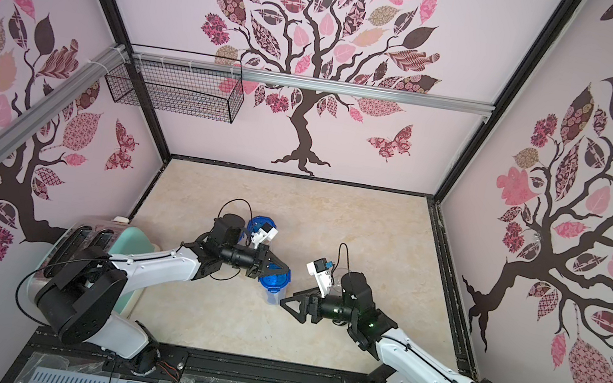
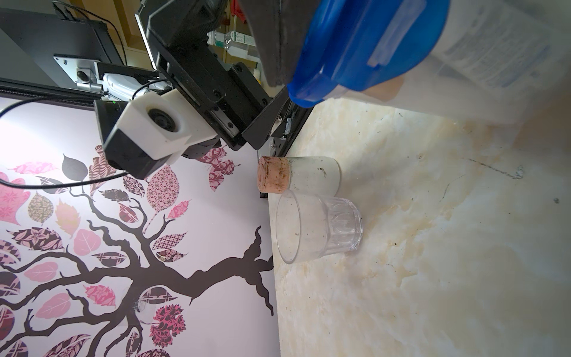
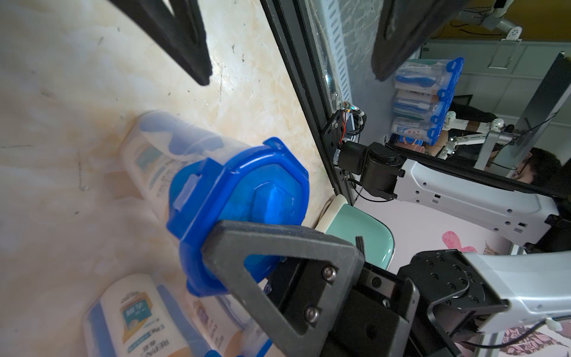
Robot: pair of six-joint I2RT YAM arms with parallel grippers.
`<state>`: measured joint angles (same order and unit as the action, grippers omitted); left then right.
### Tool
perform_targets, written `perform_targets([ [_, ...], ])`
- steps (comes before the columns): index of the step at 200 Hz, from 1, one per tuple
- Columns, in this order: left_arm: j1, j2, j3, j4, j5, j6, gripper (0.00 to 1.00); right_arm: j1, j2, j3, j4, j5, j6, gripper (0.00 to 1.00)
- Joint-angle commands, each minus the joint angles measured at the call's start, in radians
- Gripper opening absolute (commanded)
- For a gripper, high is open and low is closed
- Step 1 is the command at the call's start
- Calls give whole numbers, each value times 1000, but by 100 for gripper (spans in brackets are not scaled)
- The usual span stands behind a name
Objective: Take out toiletry kits
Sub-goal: Unfasten the latch on the container.
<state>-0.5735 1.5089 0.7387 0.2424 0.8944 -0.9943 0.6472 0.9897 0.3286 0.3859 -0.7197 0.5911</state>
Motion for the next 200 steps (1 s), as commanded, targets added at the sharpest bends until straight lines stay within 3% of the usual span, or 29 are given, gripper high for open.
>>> perform_targets([
  [1, -1, 68, -48, -139, -92, 33, 0, 12, 21, -22, 163, -34, 86, 82],
  [87, -1, 69, -61, -136, -98, 36, 0, 117, 153, -16, 310, 21, 72, 80],
  [200, -4, 67, -73, -135, -106, 34, 0, 139, 225, -6, 406, 119, 129, 78],
])
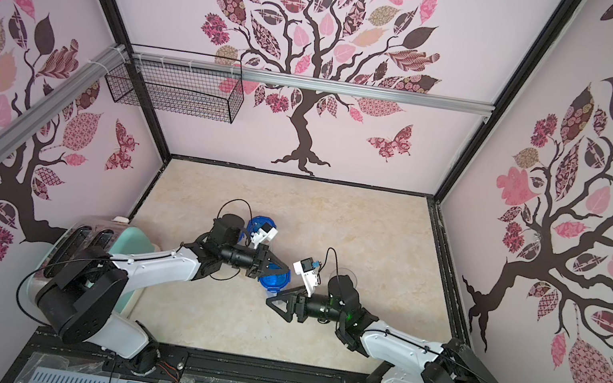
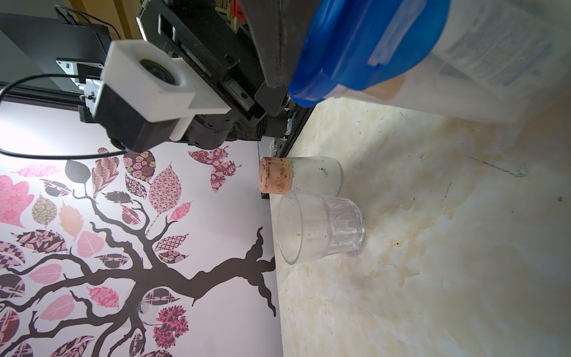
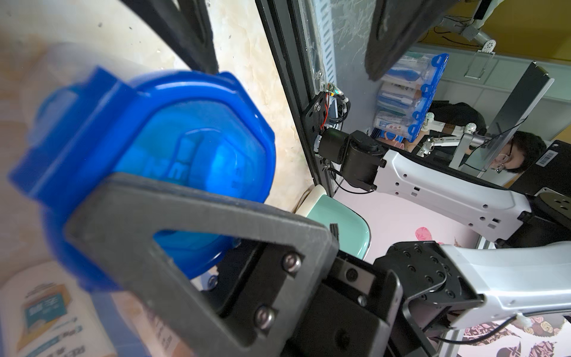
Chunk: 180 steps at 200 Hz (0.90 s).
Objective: Take out toiletry kits
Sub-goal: Unfasten the latch on the container.
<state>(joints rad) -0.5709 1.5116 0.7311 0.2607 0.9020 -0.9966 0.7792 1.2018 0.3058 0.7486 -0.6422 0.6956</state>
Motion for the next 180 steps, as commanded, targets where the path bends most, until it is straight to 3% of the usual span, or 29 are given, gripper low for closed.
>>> perform_targets([
  [1, -6, 65, -65, -153, -114, 37, 0, 8, 14, 17, 45, 41, 26, 78],
  [84, -18, 85, -60, -150, -120, 36, 0, 14, 50, 17, 122, 24, 32, 78],
  [180, -27, 94, -66, -150, -127, 39, 0, 14, 127, -7, 338, -18, -106, 82],
])
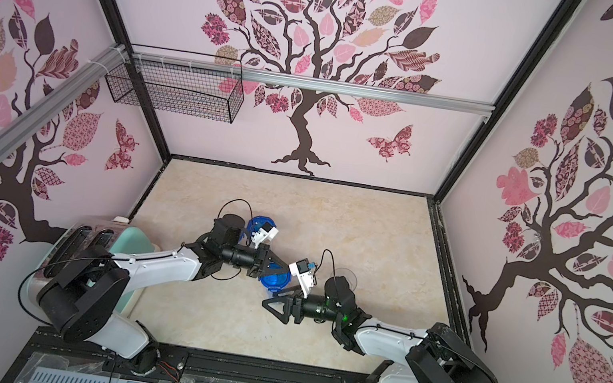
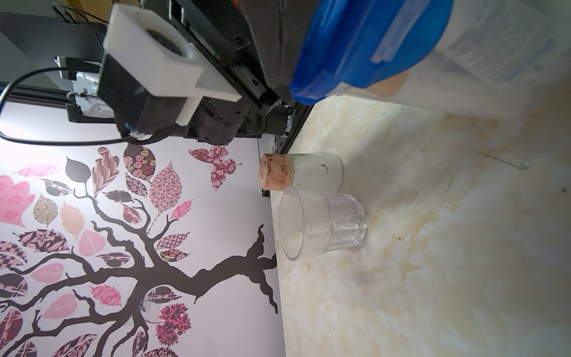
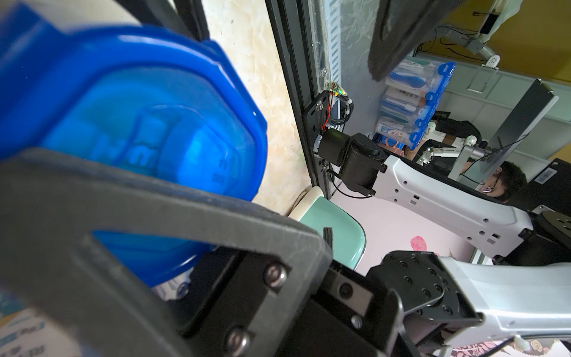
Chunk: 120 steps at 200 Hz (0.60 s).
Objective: Take out toiletry kits
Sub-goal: Unfasten the latch on the container.
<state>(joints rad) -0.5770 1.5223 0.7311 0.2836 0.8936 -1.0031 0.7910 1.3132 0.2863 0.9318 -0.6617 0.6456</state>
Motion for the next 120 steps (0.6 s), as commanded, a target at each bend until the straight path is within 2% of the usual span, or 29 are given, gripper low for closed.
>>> perform_targets([
  [1, -21, 84, -66, -172, -119, 46, 0, 2, 15, 12, 158, 0, -56, 82],
  [68, -21, 100, -64, -173, -119, 53, 0, 6, 68, -76, 391, -11, -149, 84],
  [98, -21, 105, -65, -173, -120, 57, 0, 23, 131, -130, 614, -29, -153, 84],
  [120, -21, 105, -66, -170, -119, 57, 0, 27, 149, -104, 587, -67, -125, 85],
])
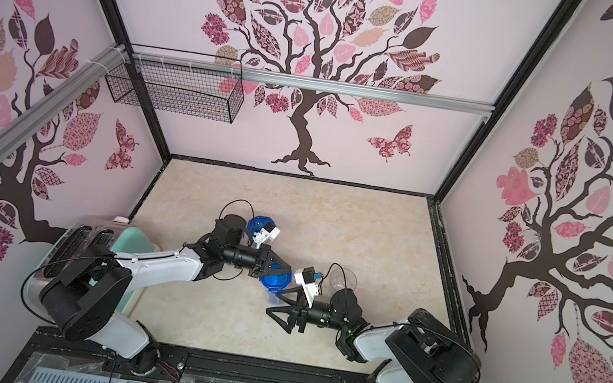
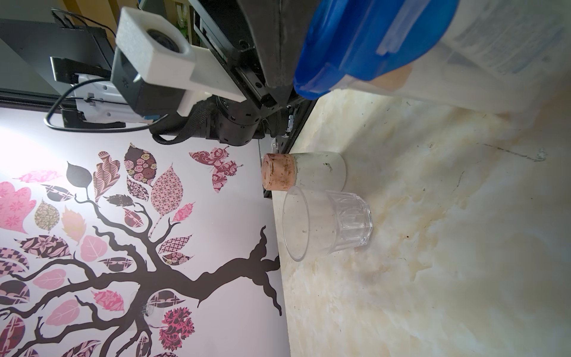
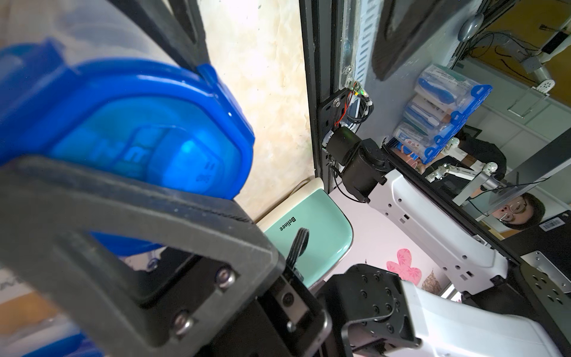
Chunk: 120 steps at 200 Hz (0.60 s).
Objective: Take out toiletry kits
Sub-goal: Unfasten the latch on the container.
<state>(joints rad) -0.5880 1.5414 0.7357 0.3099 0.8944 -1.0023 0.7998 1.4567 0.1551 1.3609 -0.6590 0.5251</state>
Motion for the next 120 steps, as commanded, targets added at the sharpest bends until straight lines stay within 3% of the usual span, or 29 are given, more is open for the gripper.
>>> perform_targets([
  [1, -10, 86, -70, -196, -120, 57, 0, 18, 4, 29, 156, -70, -5, 85],
  [120, -19, 87, -75, -195, -130, 57, 0, 35, -27, 30, 125, -127, -60, 85],
])
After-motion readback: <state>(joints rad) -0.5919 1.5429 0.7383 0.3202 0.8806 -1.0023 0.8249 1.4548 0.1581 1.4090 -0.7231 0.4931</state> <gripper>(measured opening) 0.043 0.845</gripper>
